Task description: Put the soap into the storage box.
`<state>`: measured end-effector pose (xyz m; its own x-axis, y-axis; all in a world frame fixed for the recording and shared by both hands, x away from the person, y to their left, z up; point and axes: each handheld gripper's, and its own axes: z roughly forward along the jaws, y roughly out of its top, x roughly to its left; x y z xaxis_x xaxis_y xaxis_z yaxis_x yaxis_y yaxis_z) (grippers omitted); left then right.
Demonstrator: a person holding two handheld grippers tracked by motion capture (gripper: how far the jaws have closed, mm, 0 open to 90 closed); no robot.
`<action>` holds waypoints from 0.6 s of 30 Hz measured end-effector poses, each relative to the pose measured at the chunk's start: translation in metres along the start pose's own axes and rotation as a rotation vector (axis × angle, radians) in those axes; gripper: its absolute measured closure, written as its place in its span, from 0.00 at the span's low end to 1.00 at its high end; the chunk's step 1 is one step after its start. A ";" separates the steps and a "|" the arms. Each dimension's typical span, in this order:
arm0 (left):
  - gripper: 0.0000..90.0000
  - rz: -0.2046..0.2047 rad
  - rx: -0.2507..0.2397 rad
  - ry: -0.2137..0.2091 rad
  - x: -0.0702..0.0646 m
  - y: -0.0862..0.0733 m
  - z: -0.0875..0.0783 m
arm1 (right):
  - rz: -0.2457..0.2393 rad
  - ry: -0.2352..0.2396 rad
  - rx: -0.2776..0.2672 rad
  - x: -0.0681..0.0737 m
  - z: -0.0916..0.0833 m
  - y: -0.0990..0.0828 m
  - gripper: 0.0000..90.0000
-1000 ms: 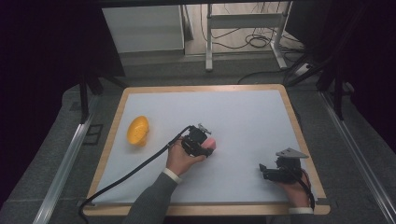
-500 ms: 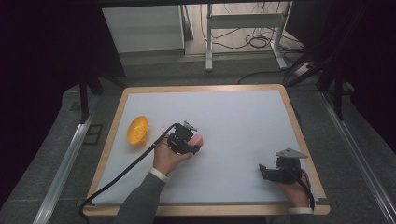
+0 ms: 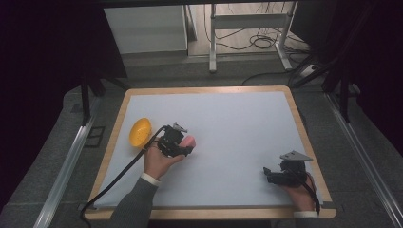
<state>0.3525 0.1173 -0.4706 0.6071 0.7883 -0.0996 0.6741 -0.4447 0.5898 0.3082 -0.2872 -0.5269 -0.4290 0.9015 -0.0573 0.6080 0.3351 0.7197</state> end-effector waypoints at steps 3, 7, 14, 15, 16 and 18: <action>0.67 -0.009 -0.002 0.009 0.005 -0.004 -0.003 | 0.002 -0.001 0.000 0.000 0.000 0.000 0.10; 0.67 -0.017 -0.009 0.016 0.011 -0.007 -0.009 | 0.002 -0.004 0.000 -0.001 0.000 0.000 0.10; 0.67 -0.048 -0.033 0.034 0.023 -0.014 -0.021 | 0.002 -0.003 0.000 0.000 -0.001 0.000 0.10; 0.67 -0.052 -0.037 0.035 0.025 -0.015 -0.022 | 0.002 -0.003 0.001 0.000 -0.001 0.000 0.10; 0.67 -0.058 -0.041 0.038 0.027 -0.016 -0.024 | 0.002 -0.003 0.001 0.000 -0.001 0.000 0.10; 0.67 -0.062 -0.048 0.047 0.030 -0.017 -0.027 | 0.001 -0.003 0.002 0.000 0.000 0.000 0.10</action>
<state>0.3483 0.1602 -0.4617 0.5436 0.8333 -0.1007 0.6883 -0.3740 0.6215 0.3079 -0.2871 -0.5270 -0.4261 0.9028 -0.0587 0.6101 0.3346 0.7182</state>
